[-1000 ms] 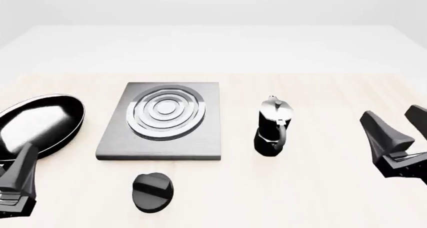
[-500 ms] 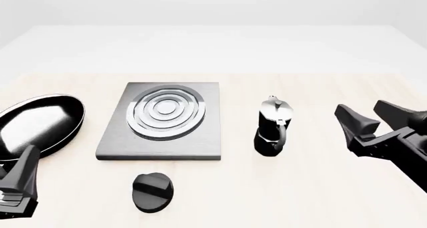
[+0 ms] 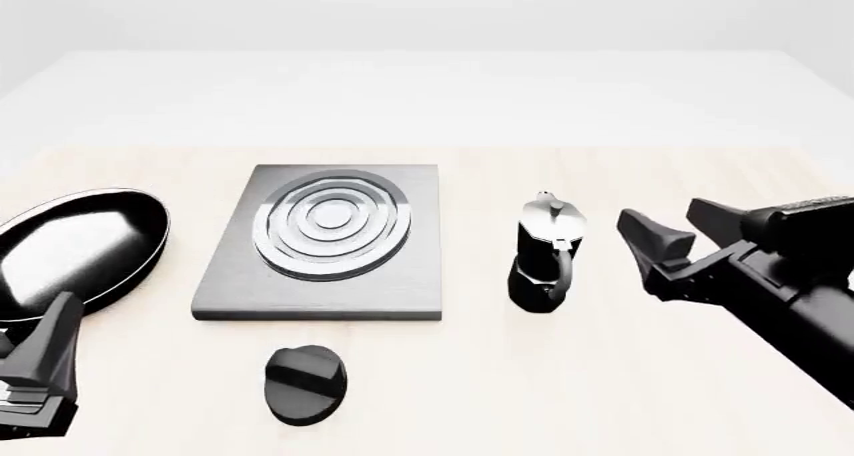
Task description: Turn on the stove and put the moka pot on it.
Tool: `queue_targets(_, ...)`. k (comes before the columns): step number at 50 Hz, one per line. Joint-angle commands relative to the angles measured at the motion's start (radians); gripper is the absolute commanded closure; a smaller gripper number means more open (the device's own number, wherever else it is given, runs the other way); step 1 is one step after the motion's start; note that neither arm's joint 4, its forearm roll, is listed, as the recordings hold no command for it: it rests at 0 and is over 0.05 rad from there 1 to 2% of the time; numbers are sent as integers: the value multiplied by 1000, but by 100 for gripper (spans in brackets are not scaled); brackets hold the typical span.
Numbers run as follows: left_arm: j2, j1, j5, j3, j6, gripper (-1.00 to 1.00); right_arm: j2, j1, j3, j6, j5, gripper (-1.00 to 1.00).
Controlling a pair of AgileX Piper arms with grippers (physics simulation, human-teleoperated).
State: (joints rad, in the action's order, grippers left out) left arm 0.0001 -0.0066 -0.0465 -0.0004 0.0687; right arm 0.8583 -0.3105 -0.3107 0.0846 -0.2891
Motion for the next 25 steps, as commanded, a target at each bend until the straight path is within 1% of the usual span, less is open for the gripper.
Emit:
queue_targets(1,0,0,1,0,-2,-100,120,-28,-13,10,-71,-100)
queue_targets(7,0,1,0,0,-3,-100,197,-36,-11,20,-121,-100)
queue_targets(14,0,4,0,0,-4,-100,252,-44,-6,30,-161,-100)
queue_targets(18,0,4,2,0,-6,-100,301,-47,1,29,-200,-100)
queue_targets(25,0,5,7,0,-4,-100,376,-51,3,45,-259,-100)
